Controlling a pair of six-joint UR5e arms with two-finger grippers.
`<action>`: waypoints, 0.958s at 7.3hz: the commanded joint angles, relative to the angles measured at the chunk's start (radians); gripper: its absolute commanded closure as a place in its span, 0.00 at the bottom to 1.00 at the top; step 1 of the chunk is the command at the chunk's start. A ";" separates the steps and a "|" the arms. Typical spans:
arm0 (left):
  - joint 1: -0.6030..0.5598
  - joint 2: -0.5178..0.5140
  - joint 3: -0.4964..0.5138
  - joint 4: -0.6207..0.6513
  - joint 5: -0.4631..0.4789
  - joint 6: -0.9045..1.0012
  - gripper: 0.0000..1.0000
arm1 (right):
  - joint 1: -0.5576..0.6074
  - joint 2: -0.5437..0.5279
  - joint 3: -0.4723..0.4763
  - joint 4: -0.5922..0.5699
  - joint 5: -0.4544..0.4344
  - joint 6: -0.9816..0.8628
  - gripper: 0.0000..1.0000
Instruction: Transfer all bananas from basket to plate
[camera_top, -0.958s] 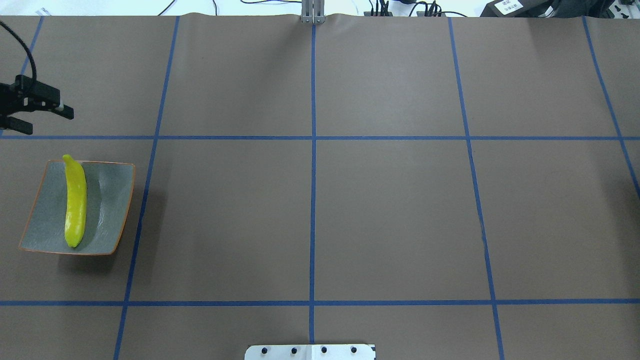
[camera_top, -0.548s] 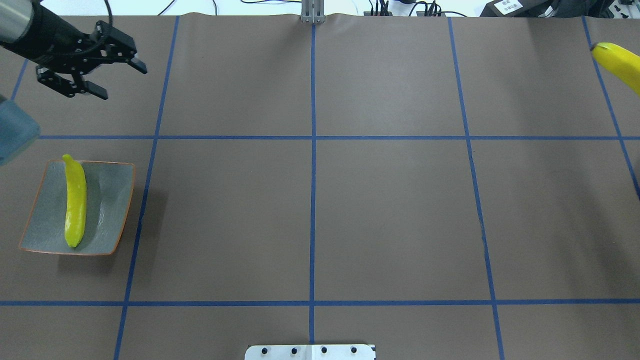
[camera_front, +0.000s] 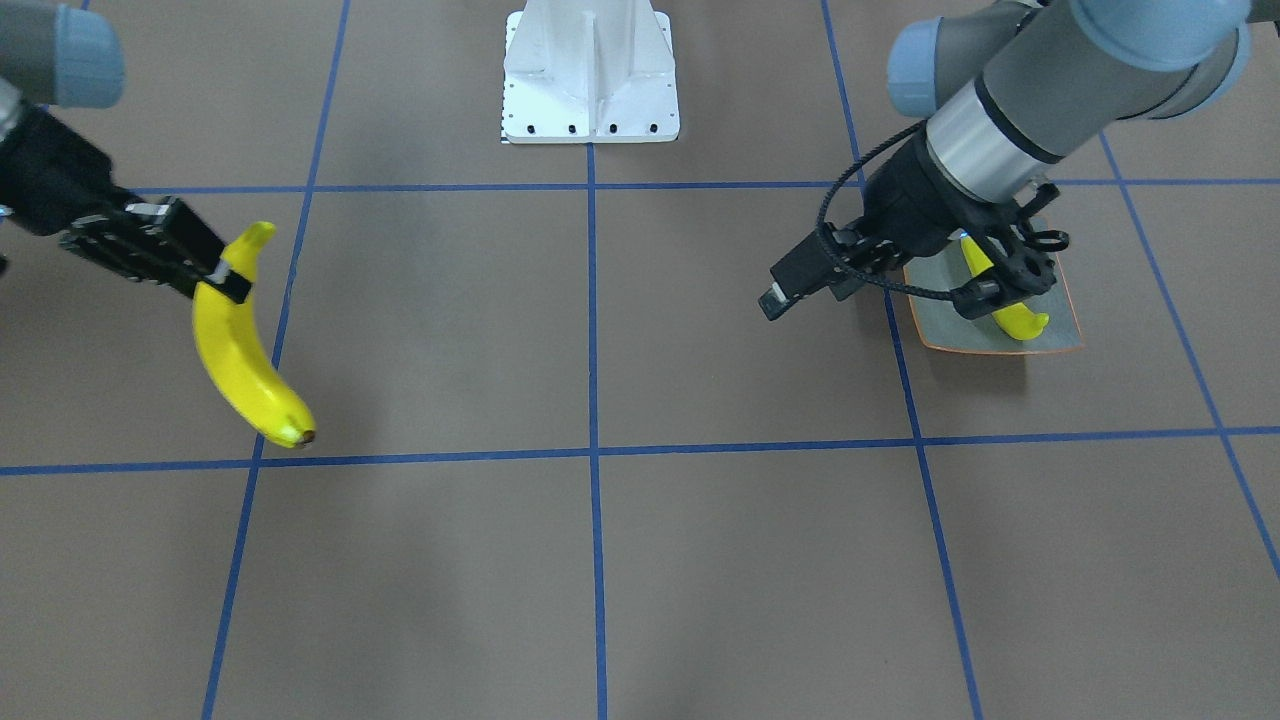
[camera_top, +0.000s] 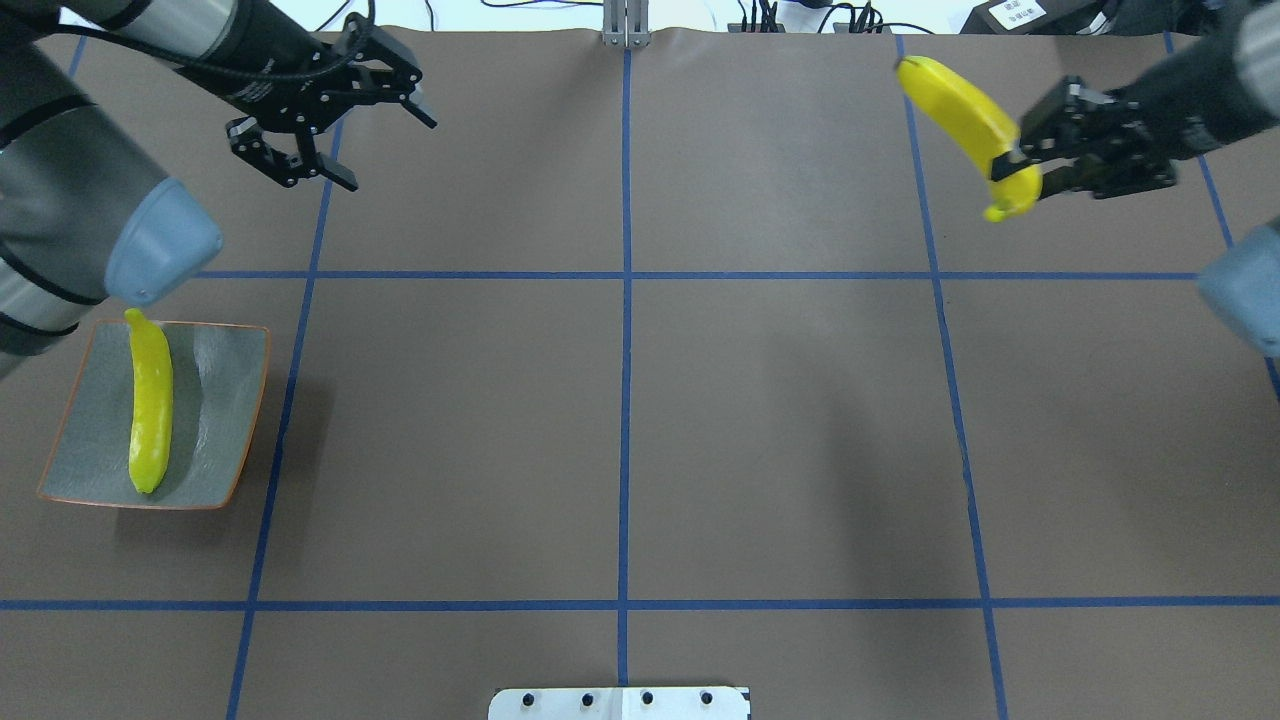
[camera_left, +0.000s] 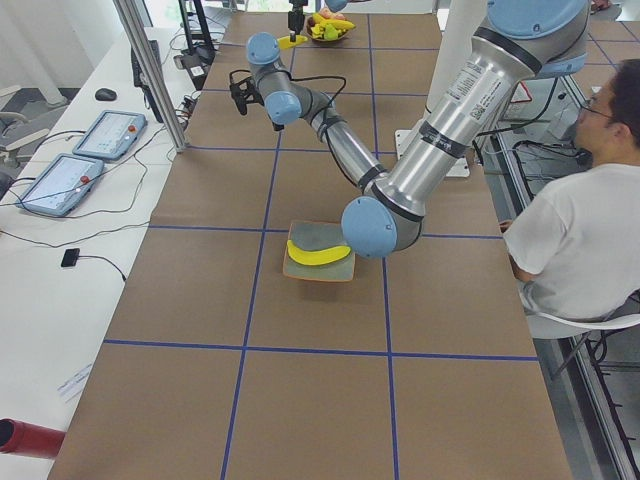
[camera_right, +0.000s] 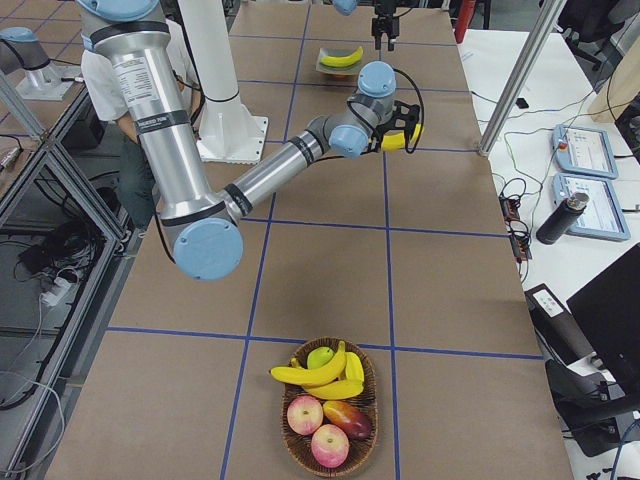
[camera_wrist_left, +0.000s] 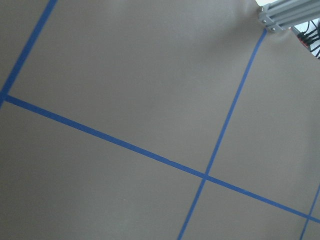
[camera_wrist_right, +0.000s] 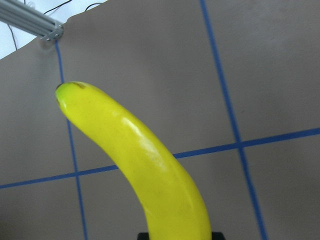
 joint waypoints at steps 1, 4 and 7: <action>0.069 -0.103 0.070 -0.062 0.070 -0.133 0.02 | -0.139 0.128 -0.035 0.002 -0.078 0.175 1.00; 0.143 -0.196 0.126 -0.131 0.189 -0.276 0.02 | -0.170 0.228 -0.086 0.048 -0.084 0.351 1.00; 0.165 -0.245 0.219 -0.244 0.257 -0.366 0.02 | -0.192 0.244 -0.095 0.105 -0.084 0.447 1.00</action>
